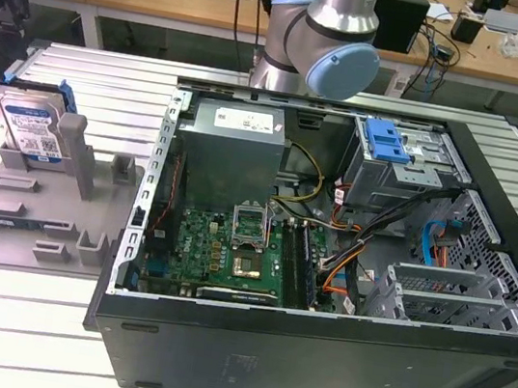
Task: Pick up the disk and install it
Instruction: 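Pick up the disk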
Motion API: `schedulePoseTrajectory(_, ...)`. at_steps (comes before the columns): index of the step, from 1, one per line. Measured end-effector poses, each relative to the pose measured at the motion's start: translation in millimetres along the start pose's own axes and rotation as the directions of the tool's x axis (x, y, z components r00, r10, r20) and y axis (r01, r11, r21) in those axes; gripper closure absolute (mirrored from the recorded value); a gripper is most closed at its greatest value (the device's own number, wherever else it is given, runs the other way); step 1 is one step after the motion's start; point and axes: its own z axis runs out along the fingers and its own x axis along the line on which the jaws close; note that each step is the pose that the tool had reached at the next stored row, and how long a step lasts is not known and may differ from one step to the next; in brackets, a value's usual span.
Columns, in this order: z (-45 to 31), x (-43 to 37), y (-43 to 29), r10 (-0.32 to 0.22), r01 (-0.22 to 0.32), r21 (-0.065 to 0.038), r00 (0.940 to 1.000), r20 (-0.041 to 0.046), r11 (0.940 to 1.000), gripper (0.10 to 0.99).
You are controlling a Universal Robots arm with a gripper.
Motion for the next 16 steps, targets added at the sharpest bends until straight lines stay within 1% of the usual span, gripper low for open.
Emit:
schedulePoseTrajectory(5, 4.7, 0.0, 2.9, -0.002, 0.002, 0.000, 1.0000, -0.0004, 1.0000, 0.486)
schedulePoseTrajectory(13, 13.1, 2.2, 4.5, -0.026, 0.026, 0.001, 0.9997, -0.0006, 0.9997, 0.486)
schedulePoseTrajectory(16, 19.3, 2.3, 5.9, -0.028, 0.028, 0.001, 0.9996, -0.0006, 0.9996, 0.486)
